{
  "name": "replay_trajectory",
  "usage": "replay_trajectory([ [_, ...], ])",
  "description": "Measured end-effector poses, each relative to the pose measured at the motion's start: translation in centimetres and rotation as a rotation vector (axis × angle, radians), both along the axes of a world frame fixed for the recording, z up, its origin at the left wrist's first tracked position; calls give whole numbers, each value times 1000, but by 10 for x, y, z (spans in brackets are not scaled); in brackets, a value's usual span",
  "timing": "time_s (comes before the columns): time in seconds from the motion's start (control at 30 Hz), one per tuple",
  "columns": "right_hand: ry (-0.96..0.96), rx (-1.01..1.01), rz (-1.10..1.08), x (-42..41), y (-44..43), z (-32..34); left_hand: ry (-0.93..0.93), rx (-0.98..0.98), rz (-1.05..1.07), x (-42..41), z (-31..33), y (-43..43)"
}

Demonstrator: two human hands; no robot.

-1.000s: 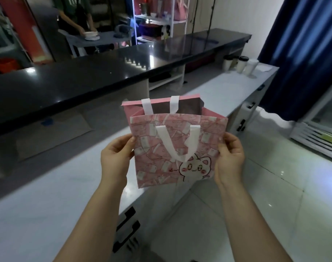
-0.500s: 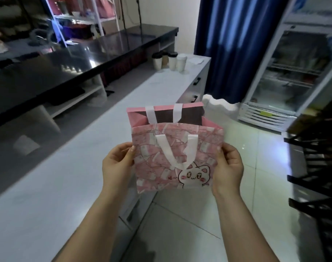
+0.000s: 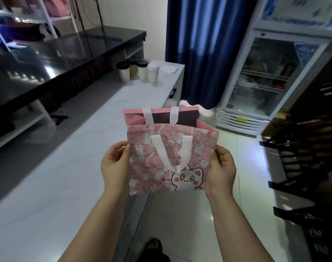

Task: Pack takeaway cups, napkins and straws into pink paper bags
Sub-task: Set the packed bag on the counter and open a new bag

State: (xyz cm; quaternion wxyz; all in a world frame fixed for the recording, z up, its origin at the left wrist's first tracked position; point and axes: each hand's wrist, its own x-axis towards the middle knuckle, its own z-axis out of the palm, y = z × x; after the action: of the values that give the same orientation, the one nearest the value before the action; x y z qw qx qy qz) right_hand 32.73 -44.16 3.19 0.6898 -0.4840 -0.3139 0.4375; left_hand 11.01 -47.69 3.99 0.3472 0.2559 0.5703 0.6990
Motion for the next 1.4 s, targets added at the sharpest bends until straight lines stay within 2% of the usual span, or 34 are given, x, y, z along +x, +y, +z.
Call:
replay_trajectory([
  [0.13, -53, 44, 81, -38, 93, 30, 5, 38, 55, -54, 20, 93],
  [0.37, -302, 103, 335, -94, 227, 50, -31, 89, 170, -125, 23, 210],
  [0.53, -310, 96, 406, -127, 296, 43, -37, 61, 256, -152, 13, 253],
  [0.7, -283, 86, 585, -164, 375, 29, 25, 59, 460, -174, 1, 287],
  [0.9, -286, 79, 896, -213, 471, 12, 44, 66, 742, -170, -17, 325],
  [1.07, -254, 79, 1086, -238, 534, 10, 54, 29, 882, -156, -19, 352],
  [1.27, -270, 14, 1145, -245, 561, -13, 59, -81, 900, -123, -44, 353],
  [1.4, -309, 76, 1156, -240, 562, -12, 147, -141, 848, -105, -40, 345],
])
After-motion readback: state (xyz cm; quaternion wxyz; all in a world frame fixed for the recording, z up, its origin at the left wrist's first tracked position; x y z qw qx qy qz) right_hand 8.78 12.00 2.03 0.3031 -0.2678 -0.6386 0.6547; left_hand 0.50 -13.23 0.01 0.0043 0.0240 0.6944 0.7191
